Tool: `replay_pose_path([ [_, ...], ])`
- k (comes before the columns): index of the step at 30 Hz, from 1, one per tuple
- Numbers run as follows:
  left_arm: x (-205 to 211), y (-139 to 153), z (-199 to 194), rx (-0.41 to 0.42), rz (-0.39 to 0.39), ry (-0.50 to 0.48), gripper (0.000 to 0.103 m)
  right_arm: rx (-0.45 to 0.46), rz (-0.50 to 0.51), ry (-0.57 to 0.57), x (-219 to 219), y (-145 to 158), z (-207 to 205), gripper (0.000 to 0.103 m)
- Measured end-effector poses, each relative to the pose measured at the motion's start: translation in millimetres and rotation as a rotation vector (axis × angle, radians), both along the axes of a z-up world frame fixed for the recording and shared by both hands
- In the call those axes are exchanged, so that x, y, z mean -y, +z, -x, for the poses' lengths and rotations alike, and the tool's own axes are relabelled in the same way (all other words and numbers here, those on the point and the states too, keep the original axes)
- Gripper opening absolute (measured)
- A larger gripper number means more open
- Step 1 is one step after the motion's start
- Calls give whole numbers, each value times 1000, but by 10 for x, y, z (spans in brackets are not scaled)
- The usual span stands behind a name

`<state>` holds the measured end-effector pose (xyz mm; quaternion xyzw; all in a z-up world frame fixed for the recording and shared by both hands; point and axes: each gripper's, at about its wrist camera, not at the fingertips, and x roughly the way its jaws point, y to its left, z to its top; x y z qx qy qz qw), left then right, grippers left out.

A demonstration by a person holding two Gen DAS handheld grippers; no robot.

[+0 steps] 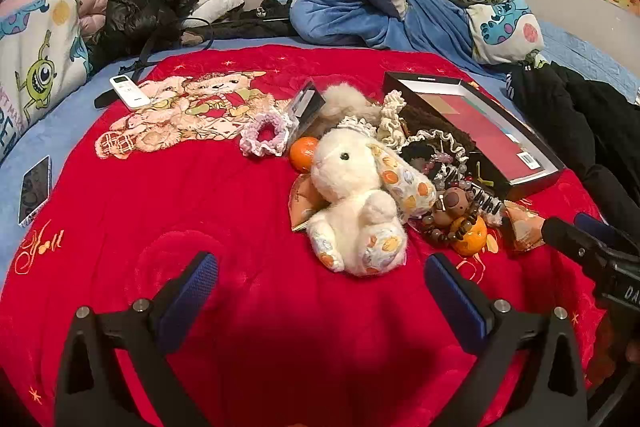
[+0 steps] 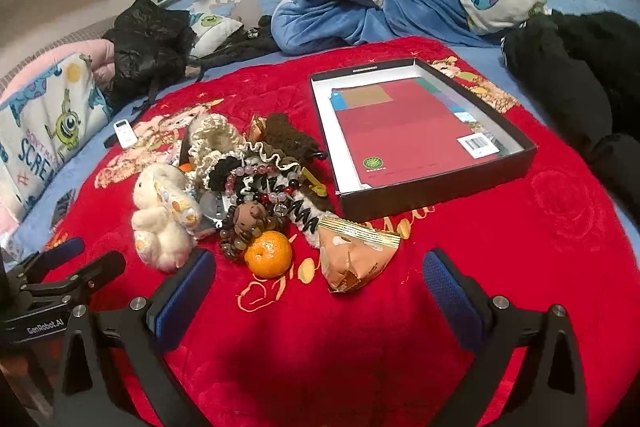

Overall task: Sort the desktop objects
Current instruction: 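Move the left tool to the white plush bunny while the right tool approaches the tan snack packet, then close the left tool on the bunny while the right tool closes on the tan packet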

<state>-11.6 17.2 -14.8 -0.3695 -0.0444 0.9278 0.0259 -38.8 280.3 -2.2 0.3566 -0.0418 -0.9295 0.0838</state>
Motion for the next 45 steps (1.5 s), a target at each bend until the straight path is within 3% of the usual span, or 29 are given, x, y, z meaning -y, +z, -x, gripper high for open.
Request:
replay_pose_path([
  [4, -60, -9, 29, 3, -9, -6, 103, -15, -41, -5, 34, 25, -14, 103],
  [12, -96, -37, 84, 10, 1, -7, 103, 35, 29, 22, -66, -56, 56, 103],
  [18, -94, -144, 188, 45, -12, 2, 103, 62, 59, -14, -171, -119, 147, 92],
  [20, -114, -182, 229, 55, -7, 3, 103, 82, 87, -19, -200, -155, 193, 84],
  [23, -134, -218, 276, 59, -3, 3, 103, 108, 100, -26, -200, -196, 252, 83],
  [33, -122, -283, 456, 58, -15, -2, 103, 149, 51, -79, -206, -324, 416, 83],
  [42, -118, -518, 750, 126, -27, -17, 103, 180, 6, -108, -167, -451, 550, 78],
  [45, -196, -633, 796, 156, 25, -14, 103, 185, -45, -108, -110, -491, 547, 74],
])
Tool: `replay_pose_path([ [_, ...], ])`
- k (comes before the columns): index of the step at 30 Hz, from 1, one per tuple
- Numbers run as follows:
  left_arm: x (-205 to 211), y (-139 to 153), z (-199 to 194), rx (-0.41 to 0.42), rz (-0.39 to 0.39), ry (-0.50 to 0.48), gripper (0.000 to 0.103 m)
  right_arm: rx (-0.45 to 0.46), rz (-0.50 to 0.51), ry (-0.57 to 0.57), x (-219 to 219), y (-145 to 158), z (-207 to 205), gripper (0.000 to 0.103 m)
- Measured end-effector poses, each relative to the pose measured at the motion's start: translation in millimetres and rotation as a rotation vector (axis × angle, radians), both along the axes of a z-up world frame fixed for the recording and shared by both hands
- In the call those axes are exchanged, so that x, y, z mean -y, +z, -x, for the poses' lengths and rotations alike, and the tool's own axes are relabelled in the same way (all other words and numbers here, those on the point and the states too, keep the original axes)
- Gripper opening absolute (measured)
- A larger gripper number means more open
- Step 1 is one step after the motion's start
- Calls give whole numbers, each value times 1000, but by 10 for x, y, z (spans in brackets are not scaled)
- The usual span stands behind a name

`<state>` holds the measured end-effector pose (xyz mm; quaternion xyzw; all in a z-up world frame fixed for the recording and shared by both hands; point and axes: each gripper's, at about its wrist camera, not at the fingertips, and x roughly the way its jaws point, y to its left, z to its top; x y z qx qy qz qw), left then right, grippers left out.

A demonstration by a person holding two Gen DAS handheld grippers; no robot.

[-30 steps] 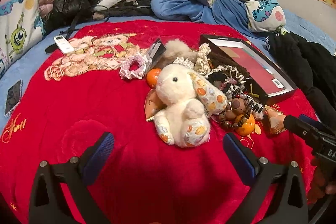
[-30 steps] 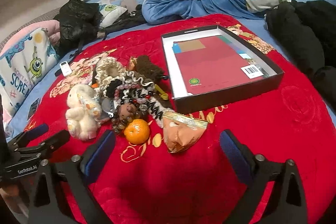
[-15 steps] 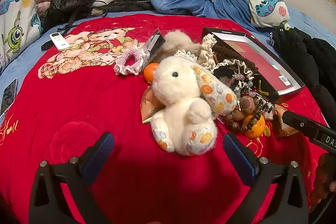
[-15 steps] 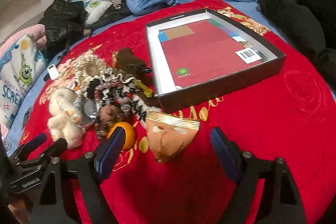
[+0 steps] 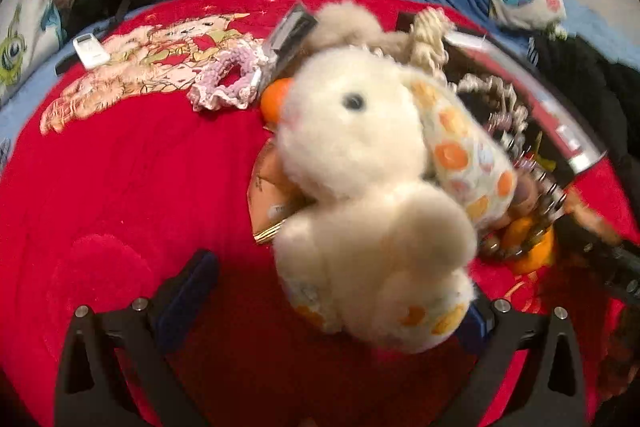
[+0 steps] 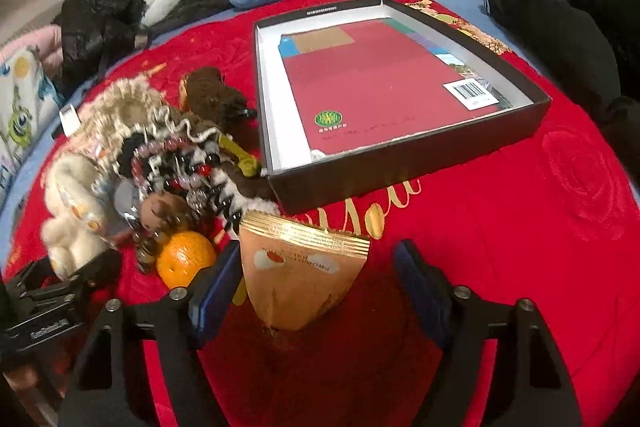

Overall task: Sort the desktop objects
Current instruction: 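Close the left tool on the bunny while the right tool closes on the tan packet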

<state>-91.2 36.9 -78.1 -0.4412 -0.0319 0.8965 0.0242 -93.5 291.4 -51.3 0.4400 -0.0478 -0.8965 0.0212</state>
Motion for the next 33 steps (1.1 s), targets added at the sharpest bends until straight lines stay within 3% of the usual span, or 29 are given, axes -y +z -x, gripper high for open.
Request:
replay_pose_path([
  [3, -26, -13, -6, -10, 10, -2, 103, -19, -5, 0, -9, -10, -20, 70],
  [7, -15, -21, 6, -10, -12, 2, 103, -28, 6, -1, -22, -9, -34, 52],
  [9, -31, -18, 7, -14, -7, 5, 101, -28, 17, 5, -5, -7, -42, 50],
  [13, -98, 38, -58, -40, 10, -10, 80, -28, 16, 7, 15, -1, -54, 46],
  [15, -132, 70, -104, -50, 20, -21, 58, -24, 37, 2, -10, 4, -65, 46],
  [18, -99, 130, -101, -57, -11, -35, 51, -20, 61, -4, -38, 20, -89, 46],
  [33, -97, 419, -549, -146, 0, -48, 48, -69, 68, 30, -5, 188, -235, 46],
])
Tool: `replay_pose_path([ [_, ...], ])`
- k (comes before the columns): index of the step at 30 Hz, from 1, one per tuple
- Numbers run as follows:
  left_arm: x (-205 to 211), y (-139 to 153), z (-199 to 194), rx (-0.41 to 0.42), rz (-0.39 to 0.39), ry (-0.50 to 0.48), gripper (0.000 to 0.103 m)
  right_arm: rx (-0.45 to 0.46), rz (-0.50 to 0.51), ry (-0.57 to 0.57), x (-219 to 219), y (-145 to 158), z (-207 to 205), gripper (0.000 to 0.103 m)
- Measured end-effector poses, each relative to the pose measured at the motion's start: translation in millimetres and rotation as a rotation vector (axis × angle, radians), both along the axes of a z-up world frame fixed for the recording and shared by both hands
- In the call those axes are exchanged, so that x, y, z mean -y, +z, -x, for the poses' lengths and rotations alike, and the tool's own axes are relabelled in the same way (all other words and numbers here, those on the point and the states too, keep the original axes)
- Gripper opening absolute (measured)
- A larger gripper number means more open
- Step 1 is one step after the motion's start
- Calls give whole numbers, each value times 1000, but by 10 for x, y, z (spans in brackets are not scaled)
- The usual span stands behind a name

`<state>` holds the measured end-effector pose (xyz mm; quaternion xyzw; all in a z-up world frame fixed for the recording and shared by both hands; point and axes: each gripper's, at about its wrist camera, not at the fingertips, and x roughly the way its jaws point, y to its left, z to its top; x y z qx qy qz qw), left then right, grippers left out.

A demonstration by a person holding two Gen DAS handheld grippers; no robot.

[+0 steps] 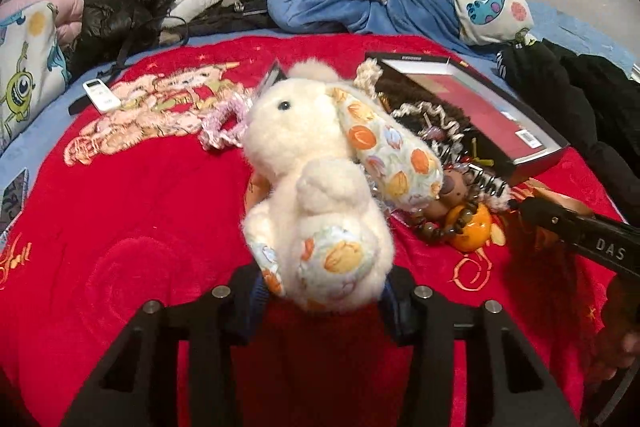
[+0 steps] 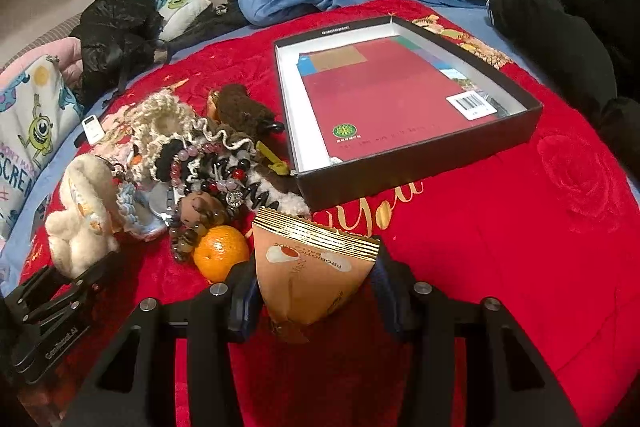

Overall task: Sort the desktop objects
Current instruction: 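Close the left tool on the bunny while the right tool closes on the tan packet, then lift and carry the bunny with the left tool while the right tool carries the packet toward the black box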

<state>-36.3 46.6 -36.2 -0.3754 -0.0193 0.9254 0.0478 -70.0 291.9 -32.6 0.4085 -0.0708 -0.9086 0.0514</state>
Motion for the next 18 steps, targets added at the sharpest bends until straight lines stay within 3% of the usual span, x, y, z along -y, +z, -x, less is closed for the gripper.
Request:
replay_pose_path([
  [18, -206, 262, -273, -70, -34, -58, 48, -51, -11, 46, 137, 99, -110, 46],
])
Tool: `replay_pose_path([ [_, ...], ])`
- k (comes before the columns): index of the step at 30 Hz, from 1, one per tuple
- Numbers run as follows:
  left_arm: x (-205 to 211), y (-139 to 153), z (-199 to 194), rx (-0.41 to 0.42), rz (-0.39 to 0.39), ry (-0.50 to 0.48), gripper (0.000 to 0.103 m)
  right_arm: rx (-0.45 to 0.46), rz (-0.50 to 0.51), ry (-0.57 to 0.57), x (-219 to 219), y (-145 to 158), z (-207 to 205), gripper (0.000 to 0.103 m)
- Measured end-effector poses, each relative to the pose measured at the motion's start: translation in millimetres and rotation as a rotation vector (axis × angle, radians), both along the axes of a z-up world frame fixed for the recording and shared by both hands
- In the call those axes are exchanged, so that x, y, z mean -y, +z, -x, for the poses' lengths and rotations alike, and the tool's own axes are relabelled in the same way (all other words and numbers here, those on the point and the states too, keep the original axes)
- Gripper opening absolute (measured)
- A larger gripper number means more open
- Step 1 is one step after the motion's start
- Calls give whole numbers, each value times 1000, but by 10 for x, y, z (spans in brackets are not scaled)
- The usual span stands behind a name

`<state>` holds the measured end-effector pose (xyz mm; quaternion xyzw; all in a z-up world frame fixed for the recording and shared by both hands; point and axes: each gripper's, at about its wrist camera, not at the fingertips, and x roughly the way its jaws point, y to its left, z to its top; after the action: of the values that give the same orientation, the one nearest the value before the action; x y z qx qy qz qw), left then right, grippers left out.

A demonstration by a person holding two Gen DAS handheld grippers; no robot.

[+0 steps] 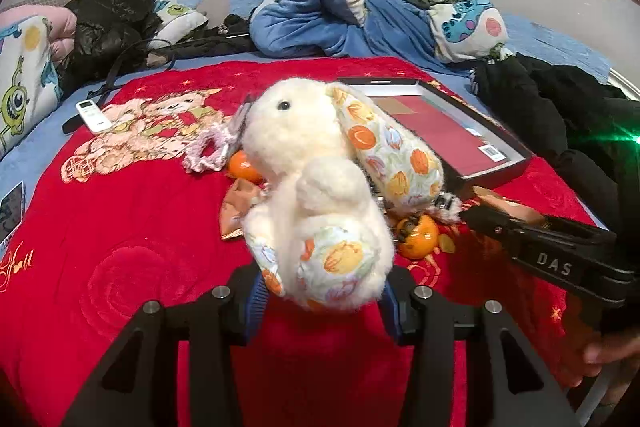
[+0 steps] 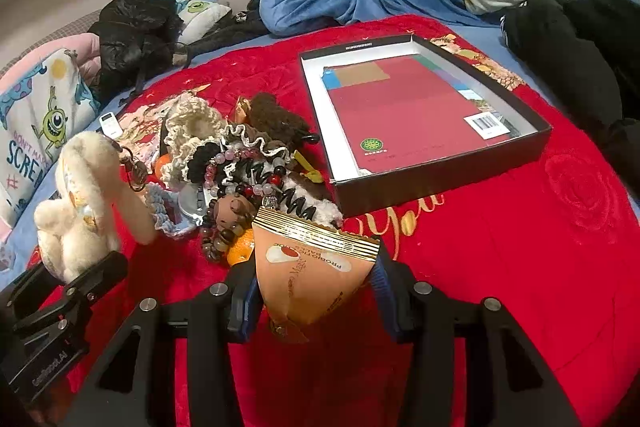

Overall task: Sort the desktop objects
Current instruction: 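Lift and carry the bunny with the left tool while the right tool carries the packet toward the black box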

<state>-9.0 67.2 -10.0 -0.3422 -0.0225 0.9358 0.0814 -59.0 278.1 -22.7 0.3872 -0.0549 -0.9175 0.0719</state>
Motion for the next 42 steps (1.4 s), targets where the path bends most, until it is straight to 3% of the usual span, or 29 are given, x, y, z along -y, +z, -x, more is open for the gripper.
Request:
replay_pose_path([
  [18, -836, 173, -142, -23, -4, -114, 48, -33, -3, -81, -640, 142, -276, 46],
  [34, -1267, 247, -217, -2, -48, -111, 48, -48, 33, -68, -1031, 213, -434, 46],
  [38, -1361, 383, -298, -24, -26, -108, 48, -42, 33, -43, -1009, 221, -435, 46],
  [42, -1291, 619, -444, 3, -69, -111, 48, -61, 46, -25, -970, 298, -460, 46],
])
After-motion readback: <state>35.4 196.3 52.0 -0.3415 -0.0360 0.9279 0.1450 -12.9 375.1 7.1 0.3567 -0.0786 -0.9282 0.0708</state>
